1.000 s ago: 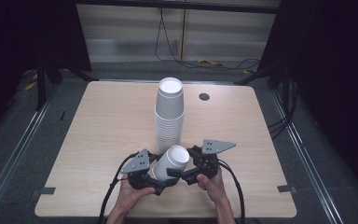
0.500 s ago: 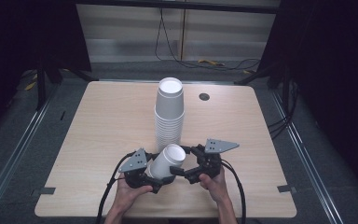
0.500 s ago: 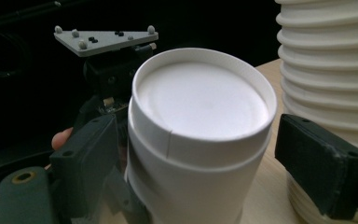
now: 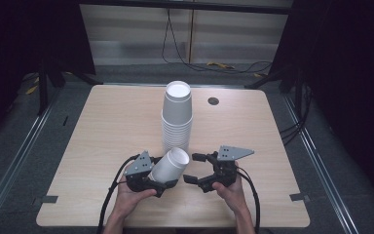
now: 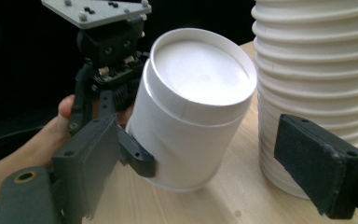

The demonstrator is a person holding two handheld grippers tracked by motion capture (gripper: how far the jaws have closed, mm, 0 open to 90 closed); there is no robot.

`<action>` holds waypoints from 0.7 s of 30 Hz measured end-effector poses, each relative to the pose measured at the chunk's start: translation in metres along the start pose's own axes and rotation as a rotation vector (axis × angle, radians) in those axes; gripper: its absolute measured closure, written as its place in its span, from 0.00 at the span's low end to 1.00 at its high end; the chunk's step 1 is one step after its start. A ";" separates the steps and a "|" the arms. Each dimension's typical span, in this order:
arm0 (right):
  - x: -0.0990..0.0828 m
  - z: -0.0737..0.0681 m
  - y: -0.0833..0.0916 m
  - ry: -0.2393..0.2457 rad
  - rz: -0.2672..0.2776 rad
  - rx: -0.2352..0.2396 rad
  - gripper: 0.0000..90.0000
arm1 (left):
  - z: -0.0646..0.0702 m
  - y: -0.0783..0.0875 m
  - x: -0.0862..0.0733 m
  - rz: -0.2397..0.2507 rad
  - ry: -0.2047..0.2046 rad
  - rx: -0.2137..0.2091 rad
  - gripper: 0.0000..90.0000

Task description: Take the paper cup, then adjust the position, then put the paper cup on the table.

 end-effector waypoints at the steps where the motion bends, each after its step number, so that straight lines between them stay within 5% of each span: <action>1: 0.000 0.000 0.000 0.002 -0.007 -0.005 0.17 | 0.000 0.000 0.000 -0.002 -0.005 -0.003 0.17; 7: -0.001 0.001 0.000 0.014 -0.055 -0.026 0.17 | 0.001 -0.002 0.002 -0.072 -0.044 0.031 0.17; 21: 0.002 0.004 0.000 0.031 -0.155 -0.047 0.18 | -0.003 -0.001 0.006 -0.178 -0.110 0.032 0.17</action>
Point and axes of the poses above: each handheld gripper's, and its own axes: y roughly backward along the jaws, x roughly out of its top, z roughly to its right, the point moved 1 cm from there along -y, roughly forward along the jaws, and after that the axes turned 11 degrees about -z, right-handed, at the moved point
